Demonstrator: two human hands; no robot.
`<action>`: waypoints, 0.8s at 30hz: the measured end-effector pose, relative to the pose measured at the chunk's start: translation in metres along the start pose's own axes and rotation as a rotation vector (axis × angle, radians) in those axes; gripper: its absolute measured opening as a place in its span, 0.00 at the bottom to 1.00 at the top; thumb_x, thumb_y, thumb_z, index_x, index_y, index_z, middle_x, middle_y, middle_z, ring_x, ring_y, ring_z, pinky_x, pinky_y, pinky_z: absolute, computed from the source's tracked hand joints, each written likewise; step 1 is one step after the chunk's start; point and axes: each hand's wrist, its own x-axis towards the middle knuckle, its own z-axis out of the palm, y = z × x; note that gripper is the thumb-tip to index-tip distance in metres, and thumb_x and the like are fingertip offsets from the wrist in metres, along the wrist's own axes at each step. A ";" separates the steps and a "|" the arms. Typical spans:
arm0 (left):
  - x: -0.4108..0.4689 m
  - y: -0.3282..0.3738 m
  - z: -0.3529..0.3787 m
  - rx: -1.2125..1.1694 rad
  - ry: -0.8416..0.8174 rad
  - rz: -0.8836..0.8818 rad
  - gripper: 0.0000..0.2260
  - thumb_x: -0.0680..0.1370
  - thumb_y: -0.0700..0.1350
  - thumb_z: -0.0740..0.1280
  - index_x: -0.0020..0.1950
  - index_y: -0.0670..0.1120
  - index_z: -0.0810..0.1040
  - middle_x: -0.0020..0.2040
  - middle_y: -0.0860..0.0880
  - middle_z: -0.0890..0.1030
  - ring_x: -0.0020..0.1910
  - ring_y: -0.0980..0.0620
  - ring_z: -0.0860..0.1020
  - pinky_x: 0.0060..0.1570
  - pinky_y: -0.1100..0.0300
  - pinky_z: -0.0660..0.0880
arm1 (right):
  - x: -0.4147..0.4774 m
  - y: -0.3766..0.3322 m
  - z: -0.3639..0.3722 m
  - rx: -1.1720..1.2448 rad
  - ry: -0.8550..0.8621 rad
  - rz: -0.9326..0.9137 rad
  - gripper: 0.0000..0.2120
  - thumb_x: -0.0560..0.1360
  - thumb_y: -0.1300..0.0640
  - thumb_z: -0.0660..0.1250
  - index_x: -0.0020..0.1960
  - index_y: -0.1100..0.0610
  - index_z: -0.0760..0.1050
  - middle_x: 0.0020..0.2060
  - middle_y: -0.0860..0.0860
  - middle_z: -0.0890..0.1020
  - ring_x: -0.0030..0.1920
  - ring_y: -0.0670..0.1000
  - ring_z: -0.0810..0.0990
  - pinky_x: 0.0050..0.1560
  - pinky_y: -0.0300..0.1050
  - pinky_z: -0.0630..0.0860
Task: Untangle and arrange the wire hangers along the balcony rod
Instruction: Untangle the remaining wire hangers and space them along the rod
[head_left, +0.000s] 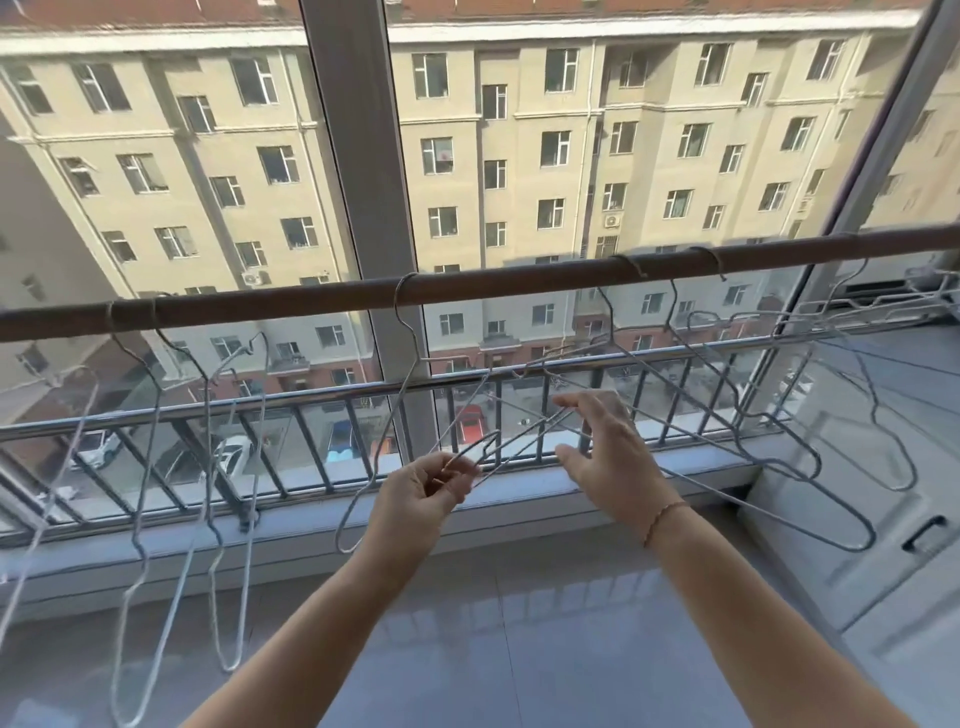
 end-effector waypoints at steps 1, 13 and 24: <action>-0.002 -0.001 -0.002 -0.012 0.004 0.003 0.11 0.74 0.36 0.68 0.38 0.51 0.82 0.34 0.52 0.81 0.38 0.53 0.76 0.43 0.67 0.76 | 0.001 0.001 0.000 -0.016 -0.007 -0.017 0.21 0.71 0.63 0.67 0.63 0.52 0.70 0.54 0.46 0.67 0.52 0.45 0.70 0.58 0.43 0.70; 0.001 0.002 -0.001 0.053 0.195 0.058 0.09 0.74 0.36 0.69 0.44 0.52 0.81 0.42 0.52 0.83 0.44 0.54 0.81 0.45 0.72 0.75 | -0.017 -0.015 -0.022 -0.089 -0.272 0.003 0.04 0.75 0.55 0.65 0.43 0.53 0.77 0.33 0.47 0.82 0.36 0.46 0.79 0.41 0.40 0.74; -0.006 0.043 0.058 -0.093 0.040 0.053 0.08 0.73 0.45 0.72 0.50 0.45 0.81 0.41 0.47 0.84 0.39 0.58 0.81 0.43 0.66 0.76 | -0.078 -0.047 -0.035 0.207 -0.080 0.361 0.09 0.75 0.66 0.61 0.42 0.54 0.74 0.33 0.52 0.79 0.26 0.50 0.81 0.30 0.46 0.81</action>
